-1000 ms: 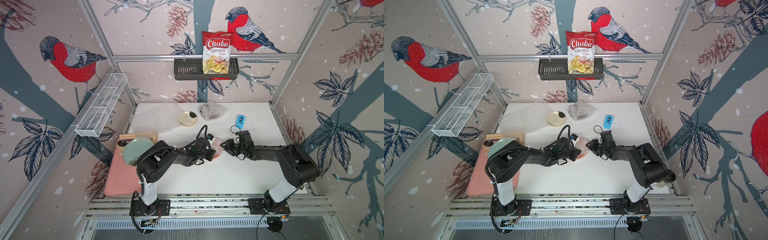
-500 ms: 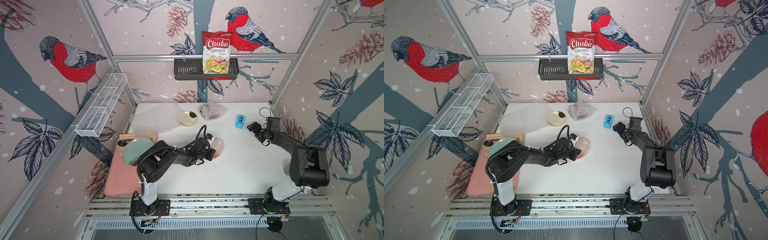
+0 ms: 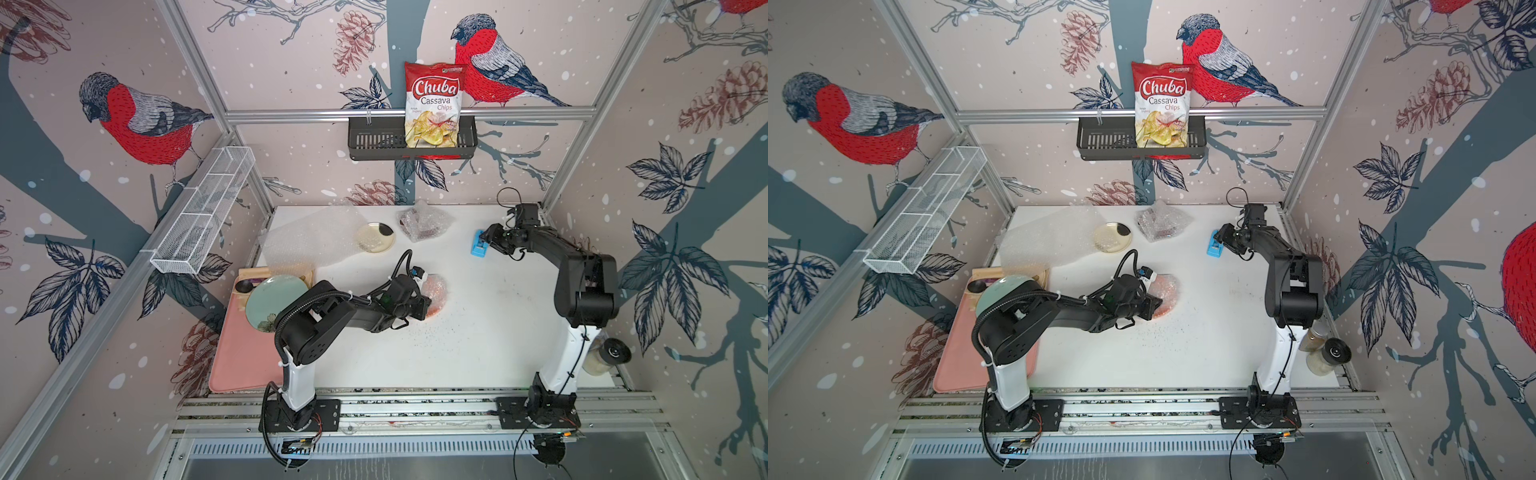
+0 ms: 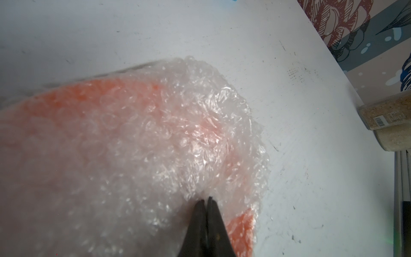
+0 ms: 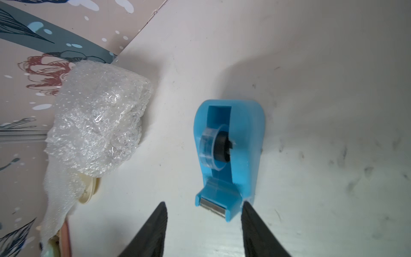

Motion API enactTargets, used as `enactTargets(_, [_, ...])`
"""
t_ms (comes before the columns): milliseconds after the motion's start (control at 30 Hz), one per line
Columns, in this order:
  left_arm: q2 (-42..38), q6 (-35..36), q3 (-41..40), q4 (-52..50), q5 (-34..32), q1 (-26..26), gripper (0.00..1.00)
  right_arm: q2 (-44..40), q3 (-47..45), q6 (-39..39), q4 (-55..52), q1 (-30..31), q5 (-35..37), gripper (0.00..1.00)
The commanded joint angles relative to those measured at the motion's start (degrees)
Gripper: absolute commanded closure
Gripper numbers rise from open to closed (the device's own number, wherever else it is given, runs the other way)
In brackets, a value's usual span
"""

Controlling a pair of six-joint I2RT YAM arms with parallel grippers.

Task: Wrap dinner plates in bubble wrap
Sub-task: Pull the tape from the tape cutter.

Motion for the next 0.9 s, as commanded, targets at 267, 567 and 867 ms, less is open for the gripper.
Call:
enactTargets(267, [1.4,0.0,-0.3,-13.5,-1.9,0.2,1.00,7.1,14.1,-2.4,-13.6,6.5,22.2,0.67])
enactTargets(567, [2.0,0.1,-0.8,-12.0,-0.6,1.3,1.00,8.3,16.8,-1.2,-16.5,8.0,23.0,0.68])
enactTargets(867, [2.1,0.4,-1.6,-10.9,0.5,2.2,1.00,7.3,15.6,-0.4,-16.6,8.5,23.7,0.63])
